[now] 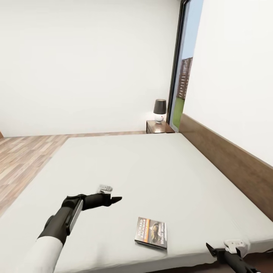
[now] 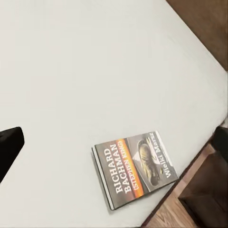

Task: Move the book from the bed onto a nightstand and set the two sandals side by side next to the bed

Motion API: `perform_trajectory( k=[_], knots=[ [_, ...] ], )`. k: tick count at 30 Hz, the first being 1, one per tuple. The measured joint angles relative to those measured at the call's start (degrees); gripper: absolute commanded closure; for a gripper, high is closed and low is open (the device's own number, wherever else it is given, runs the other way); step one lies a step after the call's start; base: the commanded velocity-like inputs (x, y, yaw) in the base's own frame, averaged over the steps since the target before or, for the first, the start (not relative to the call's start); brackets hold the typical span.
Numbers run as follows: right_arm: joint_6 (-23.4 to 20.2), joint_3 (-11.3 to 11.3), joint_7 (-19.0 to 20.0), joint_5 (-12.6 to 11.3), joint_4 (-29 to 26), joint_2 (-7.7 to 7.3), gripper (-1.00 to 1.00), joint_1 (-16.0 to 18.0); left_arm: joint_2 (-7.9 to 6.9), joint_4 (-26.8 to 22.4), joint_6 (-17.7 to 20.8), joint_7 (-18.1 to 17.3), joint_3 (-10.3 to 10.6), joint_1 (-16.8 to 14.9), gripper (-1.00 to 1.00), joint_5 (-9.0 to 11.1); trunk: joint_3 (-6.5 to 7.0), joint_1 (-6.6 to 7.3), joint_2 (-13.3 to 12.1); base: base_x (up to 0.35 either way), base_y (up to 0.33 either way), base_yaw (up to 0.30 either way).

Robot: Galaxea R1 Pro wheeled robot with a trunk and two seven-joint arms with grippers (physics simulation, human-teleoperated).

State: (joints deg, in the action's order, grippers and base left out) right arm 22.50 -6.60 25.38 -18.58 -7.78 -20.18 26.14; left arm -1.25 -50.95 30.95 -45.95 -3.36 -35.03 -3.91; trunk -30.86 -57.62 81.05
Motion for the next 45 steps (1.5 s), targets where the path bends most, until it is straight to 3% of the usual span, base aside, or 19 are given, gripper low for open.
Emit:
perform_trajectory(
  k=[5,8,14,18,25,26,29,31,33,36,40,45],
  knots=[
    [0.00,-0.04,-0.01,-0.01,0.00,0.00,-1.00,0.00,0.68,7.68,-0.08,0.46,0.00,-6.26,-1.00,0.13,-0.01,0.00,0.00,0.148,0.000,0.000],
    [0.00,0.02,0.03,-0.01,0.00,-0.01,-1.00,0.00,2.39,10.91,-0.24,3.05,0.02,-8.05,-1.00,0.39,-0.01,0.00,0.00,0.107,0.000,0.000],
    [0.00,0.04,0.07,-0.04,-0.02,-0.03,-1.00,0.00,7.39,12.26,-0.12,9.18,0.09,-8.65,-1.00,0.60,-0.01,-0.02,0.00,0.023,0.000,0.000],
    [0.00,0.04,0.13,-0.02,-0.02,-0.06,-1.00,0.00,8.57,12.40,-0.02,10.27,0.08,-8.69,-1.00,0.69,-0.01,-0.02,0.00,0.003,0.000,0.000],
    [0.03,0.04,0.16,0.01,-0.03,-0.08,-1.00,-0.01,9.71,13.71,-0.02,12.21,0.10,-8.62,-1.00,3.13,-0.01,-0.02,0.00,0.000,0.000,0.000],
    [0.06,0.04,0.16,0.02,-0.03,-0.08,-1.00,-0.01,10.37,13.93,0.26,15.34,0.14,-8.62,-1.00,3.42,-0.01,-0.02,0.00,0.000,0.000,0.000],
    [0.07,0.04,0.16,0.02,-0.03,-0.06,-1.00,0.00,11.15,13.92,2.36,20.03,0.16,-8.62,-1.00,3.84,-0.01,-0.02,0.00,0.000,0.000,0.000],
    [0.07,0.04,0.16,0.02,-0.03,-0.06,-1.00,0.00,11.18,13.59,5.07,23.24,0.16,-8.65,-1.00,5.24,-0.01,-0.02,0.00,0.000,0.000,0.000],
    [0.06,0.04,0.16,0.02,-0.03,-0.06,-1.00,0.00,11.19,12.77,8.00,25.66,0.14,-8.68,-1.00,8.05,-0.01,-0.02,0.00,0.000,0.000,0.000],
    [0.08,0.04,0.16,0.02,-0.03,-0.08,-1.00,0.00,11.18,10.92,12.35,31.53,0.17,-8.70,-1.00,15.68,-0.01,-0.02,0.00,0.000,0.000,0.000],
    [0.09,0.04,0.16,0.02,-0.03,-0.08,-1.00,0.00,11.18,10.29,13.80,40.57,0.22,-8.70,-1.00,21.21,-0.01,-0.02,0.00,0.000,0.000,0.000],
    [0.09,0.04,0.16,0.03,-0.03,-0.07,-1.00,0.00,11.18,10.27,14.10,43.78,0.26,-8.70,-1.00,24.86,-0.01,-0.02,0.00,0.000,0.000,0.000]
  ],
)
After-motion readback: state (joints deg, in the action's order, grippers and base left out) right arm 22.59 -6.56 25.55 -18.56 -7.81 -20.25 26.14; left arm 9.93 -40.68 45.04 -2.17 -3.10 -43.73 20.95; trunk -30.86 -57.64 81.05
